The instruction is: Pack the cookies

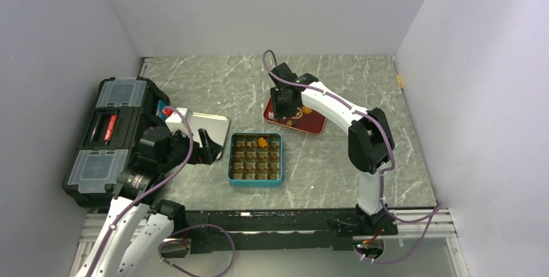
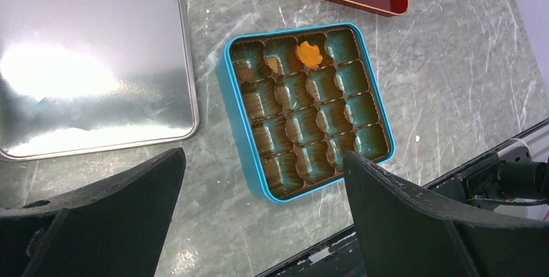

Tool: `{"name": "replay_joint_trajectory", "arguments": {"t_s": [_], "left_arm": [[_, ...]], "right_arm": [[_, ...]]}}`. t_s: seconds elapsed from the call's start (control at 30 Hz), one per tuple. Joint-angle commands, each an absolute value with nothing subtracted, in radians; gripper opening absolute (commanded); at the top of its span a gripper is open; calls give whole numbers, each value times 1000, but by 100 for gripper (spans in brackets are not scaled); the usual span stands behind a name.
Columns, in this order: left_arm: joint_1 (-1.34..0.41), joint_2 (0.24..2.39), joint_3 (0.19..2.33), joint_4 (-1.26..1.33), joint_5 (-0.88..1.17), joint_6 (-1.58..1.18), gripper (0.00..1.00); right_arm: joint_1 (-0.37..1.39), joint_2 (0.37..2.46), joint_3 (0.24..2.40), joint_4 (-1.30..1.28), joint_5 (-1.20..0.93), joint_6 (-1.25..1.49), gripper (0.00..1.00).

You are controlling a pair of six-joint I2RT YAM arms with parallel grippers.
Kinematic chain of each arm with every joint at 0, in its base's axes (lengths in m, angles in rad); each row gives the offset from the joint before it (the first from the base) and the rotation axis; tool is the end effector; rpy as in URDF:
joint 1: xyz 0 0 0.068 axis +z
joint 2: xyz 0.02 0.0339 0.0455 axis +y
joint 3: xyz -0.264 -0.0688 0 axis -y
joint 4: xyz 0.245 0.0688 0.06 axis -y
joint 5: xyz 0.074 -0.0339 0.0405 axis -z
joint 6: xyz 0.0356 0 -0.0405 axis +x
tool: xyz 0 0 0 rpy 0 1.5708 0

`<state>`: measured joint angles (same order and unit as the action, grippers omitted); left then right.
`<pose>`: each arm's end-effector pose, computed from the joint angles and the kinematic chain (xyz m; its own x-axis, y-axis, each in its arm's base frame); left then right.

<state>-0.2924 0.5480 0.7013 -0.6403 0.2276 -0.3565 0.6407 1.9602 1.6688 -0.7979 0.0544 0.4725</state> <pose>0.1161 -0.0433 0.2969 -0.5846 -0.1791 -0.7913 0.2857 0.8674 -0.4074 0.3402 0.2512 0.2477 -0.8951 -0.1006 -0.4343 -0.1901 0.9673 0.1679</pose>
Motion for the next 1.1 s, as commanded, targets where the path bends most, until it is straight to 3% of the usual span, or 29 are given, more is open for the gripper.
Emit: {"name": "replay_joint_trajectory", "arguments": {"t_s": [0.0,0.3,0.57,1.07], "left_arm": [[-296,558,727,-609,232,-344,99],[-296,555,726,-609,230,-344,99],[-296,554,726,-610,227,-345,99],[-296,555,725,-611,225,-347,99]], "right_arm": [[636,1950,1666,-773,87,461,34],[635,1950,1658,-779,92,457,27],[636,1928,1655,-782,85,454,8],[636,1790,1654,-815,121,452,5]]}}
